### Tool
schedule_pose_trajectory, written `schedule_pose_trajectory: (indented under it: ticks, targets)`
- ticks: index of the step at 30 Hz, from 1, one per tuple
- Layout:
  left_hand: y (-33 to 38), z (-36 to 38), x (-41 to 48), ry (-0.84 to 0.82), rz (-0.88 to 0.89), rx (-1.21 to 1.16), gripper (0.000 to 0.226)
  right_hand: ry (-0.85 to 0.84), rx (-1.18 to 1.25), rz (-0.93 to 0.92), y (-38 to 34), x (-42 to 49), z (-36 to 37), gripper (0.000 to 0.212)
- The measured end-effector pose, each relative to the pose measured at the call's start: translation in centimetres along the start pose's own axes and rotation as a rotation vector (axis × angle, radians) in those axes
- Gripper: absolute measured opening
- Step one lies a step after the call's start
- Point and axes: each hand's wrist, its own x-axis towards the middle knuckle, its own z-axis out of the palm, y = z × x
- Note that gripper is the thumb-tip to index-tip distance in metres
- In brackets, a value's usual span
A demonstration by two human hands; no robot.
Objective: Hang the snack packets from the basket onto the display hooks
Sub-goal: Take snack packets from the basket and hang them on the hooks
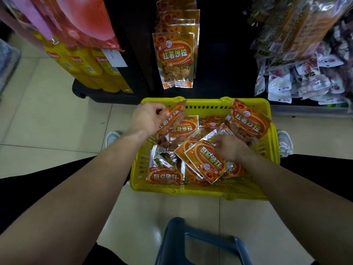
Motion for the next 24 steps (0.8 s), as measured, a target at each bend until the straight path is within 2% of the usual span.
schedule_pose_trajectory:
  ticks: [4, 7, 11, 14, 19, 23, 24]
  targets:
    - [-1.6, 1.6, -0.5, -0.078, -0.075, -0.048, 0.024, -0.028, -0.115, -0.038, -1.3, 1.0, 4.0, 0.045]
    - [-2.0, 2.0, -0.5, -0.11, -0.113, -0.092, 0.021, 0.027, -0.104, -0.029, -2.1, 1.9, 6.6, 0.055]
    - [-2.4, 2.1, -0.2, -0.106, -0.125, -0.129, 0.017, 0.143, -0.171, -0.016, -2.5, 2.4, 9.0, 0.079]
    - [-3.0, 2.3, -0.1, -0.077, -0.157, -0.18, 0.022, 0.184, -0.232, -0.047, -1.9, 2.3, 10.0, 0.083]
    - [-3.4, 2.1, 0.3, -0.052, -0.176, -0.197, 0.021, 0.201, -0.187, -0.067, -0.8, 2.0, 9.8, 0.065]
    - [-3.0, 1.8, 0.0, -0.057, -0.164, -0.164, 0.015, 0.118, -0.046, -0.112, -0.9, 2.1, 7.7, 0.013]
    - [-2.7, 1.7, -0.1, -0.073, -0.169, -0.161, 0.014, 0.093, 0.007, -0.113, -1.0, 2.1, 6.9, 0.01]
